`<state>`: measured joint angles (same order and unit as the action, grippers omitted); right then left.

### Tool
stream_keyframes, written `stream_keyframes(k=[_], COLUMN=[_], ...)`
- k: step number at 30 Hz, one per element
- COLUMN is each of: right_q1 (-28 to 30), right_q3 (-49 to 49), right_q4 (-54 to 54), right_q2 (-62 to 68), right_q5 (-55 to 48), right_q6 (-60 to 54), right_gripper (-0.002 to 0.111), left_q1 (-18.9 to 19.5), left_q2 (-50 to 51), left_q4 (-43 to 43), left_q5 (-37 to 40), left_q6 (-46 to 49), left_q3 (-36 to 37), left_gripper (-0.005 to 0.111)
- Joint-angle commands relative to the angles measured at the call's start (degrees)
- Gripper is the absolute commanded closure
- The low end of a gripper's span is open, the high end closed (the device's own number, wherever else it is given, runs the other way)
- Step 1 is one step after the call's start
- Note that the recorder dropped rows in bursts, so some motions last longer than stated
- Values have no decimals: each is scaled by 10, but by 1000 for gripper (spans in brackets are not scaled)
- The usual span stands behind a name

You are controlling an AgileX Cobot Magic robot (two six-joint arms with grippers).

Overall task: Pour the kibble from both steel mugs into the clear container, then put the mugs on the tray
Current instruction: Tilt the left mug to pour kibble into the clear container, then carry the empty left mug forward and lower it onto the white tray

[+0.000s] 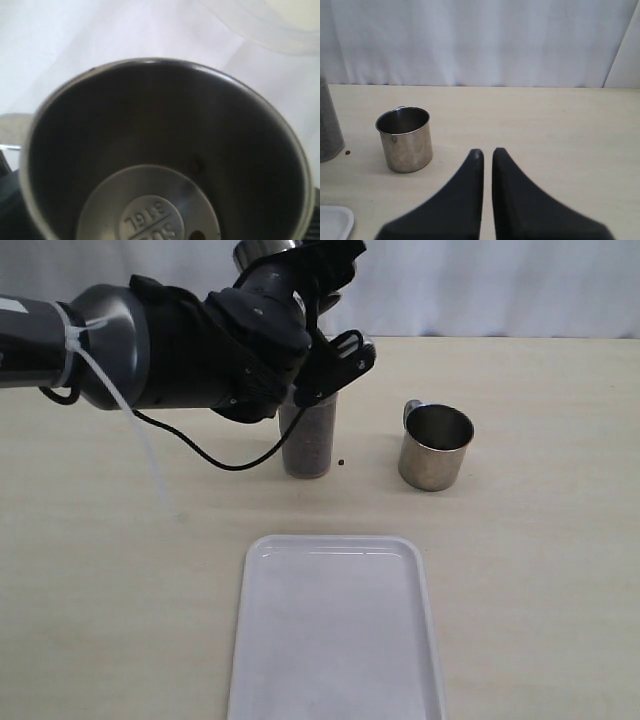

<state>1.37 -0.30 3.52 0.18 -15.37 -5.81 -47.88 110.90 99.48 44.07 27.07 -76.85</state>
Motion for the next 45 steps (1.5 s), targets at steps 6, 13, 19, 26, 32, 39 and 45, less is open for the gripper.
stream_keyframes(k=[6,13,19,26,32,39,45], right_q1=[-2,-2,-2,-2,-2,-2,-2], right_q3=[3,3,3,3,3,3,3], right_q4=[5,5,5,5,5,5,5], right_q2=[-2,-2,-2,-2,-2,-2,-2], right_q5=[1,1,1,1,1,1,1], right_q6=[1,1,1,1,1,1,1], right_gripper=[103,103,103,103,103,103,103], left_q1=[-33,-52,-47,-48,-51,-56,-65], left_q2=[-5,-5,36,51,53,99,97], left_q4=[5,5,5,5,5,5,5], left_q5=[72,86,144,160,210,239,259], left_q6=[13,13,16,12,-15,-13,-59], left_q3=[-6,-6,-6,-15,-62,-57,-59], left_gripper=[107,107,107,107,107,107,107])
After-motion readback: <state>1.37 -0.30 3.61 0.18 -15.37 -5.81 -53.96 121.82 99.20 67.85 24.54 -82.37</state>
